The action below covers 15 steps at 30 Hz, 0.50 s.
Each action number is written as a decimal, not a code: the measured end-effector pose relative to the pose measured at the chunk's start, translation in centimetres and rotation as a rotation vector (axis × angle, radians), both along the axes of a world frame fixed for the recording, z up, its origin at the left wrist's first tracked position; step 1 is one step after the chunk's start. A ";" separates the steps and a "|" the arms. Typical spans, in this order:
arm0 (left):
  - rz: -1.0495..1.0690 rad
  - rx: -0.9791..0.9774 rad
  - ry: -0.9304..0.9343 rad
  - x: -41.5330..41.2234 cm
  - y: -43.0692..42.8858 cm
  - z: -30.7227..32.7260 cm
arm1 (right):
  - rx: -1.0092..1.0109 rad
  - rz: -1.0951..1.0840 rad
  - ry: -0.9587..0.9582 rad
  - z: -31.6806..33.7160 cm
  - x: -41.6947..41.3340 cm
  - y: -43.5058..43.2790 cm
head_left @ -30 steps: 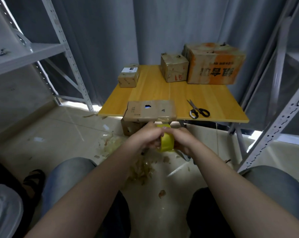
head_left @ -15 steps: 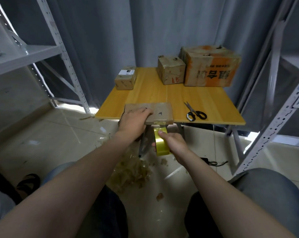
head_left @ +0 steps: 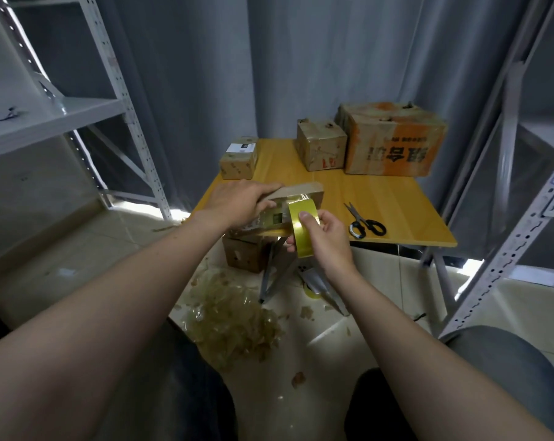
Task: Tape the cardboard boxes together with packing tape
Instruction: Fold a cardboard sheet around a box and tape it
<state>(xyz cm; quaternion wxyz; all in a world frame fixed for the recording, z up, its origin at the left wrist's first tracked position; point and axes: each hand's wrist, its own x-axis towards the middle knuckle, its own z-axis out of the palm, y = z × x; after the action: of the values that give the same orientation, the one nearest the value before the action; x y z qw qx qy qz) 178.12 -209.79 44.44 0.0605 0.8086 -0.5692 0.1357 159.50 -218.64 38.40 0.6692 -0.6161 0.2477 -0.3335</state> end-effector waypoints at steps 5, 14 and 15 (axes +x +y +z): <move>0.043 0.048 0.053 1.4 -0.9 0.0 | -0.029 -0.091 0.008 0.5 0.6 0.4; 0.014 0.054 0.106 1.8 -1.0 0.0 | 0.037 -0.159 0.122 -1.7 0.7 1.3; 0.008 0.049 0.108 1.7 -0.9 0.0 | 0.040 -0.149 0.135 -1.7 0.7 1.3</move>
<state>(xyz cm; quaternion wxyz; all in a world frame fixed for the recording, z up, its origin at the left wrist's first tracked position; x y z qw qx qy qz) 179.83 -210.69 44.42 0.0708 0.8182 -0.5652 0.0783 160.15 -217.33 36.73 0.6366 -0.6036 0.3440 -0.3348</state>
